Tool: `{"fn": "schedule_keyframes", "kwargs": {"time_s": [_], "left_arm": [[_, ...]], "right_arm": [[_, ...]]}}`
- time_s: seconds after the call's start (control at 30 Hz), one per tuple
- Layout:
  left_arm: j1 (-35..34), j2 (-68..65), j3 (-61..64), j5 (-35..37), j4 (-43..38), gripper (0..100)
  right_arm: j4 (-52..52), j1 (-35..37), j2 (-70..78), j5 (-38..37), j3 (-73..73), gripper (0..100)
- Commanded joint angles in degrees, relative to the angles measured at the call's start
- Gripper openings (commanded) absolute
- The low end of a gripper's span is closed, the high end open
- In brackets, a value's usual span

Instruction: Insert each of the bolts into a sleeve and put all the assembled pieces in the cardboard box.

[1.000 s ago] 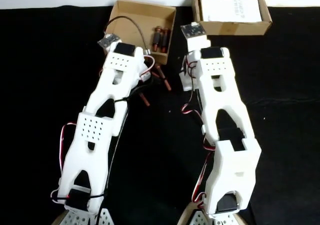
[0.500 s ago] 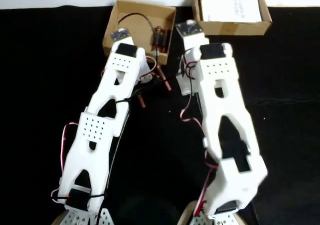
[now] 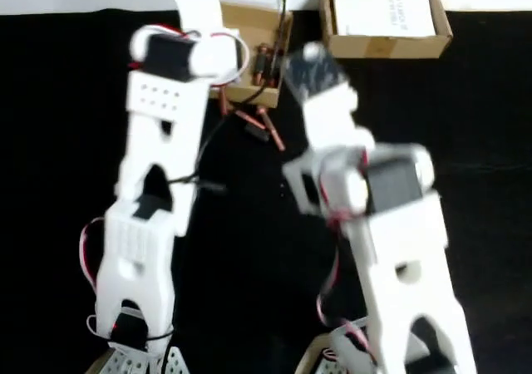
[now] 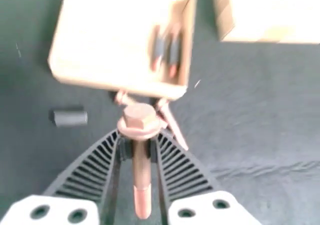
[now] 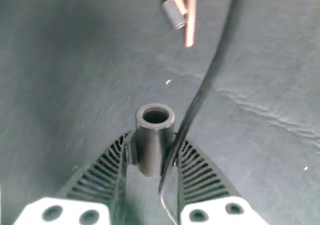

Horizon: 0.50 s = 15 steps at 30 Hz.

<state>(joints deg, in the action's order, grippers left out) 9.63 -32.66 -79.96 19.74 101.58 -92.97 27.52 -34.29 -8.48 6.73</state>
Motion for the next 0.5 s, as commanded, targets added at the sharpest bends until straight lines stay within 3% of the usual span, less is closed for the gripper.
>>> {"fn": "schedule_keyframes", "kwargs": {"time_s": [0.0, 0.2, 0.47], "left_arm": [[0.4, 15.16, -1.01, -4.31, 0.09, 1], [0.4, 36.62, 12.44, -5.8, 0.09, 1], [0.4, 64.84, 44.97, -5.98, -0.35, 1]], "right_arm": [[-0.22, 5.14, -15.52, -0.09, 10.77, 0.6], [8.92, 11.21, -38.81, 0.26, 32.48, 0.6], [44.97, 11.3, -63.08, 0.35, 71.43, 0.6]]}}
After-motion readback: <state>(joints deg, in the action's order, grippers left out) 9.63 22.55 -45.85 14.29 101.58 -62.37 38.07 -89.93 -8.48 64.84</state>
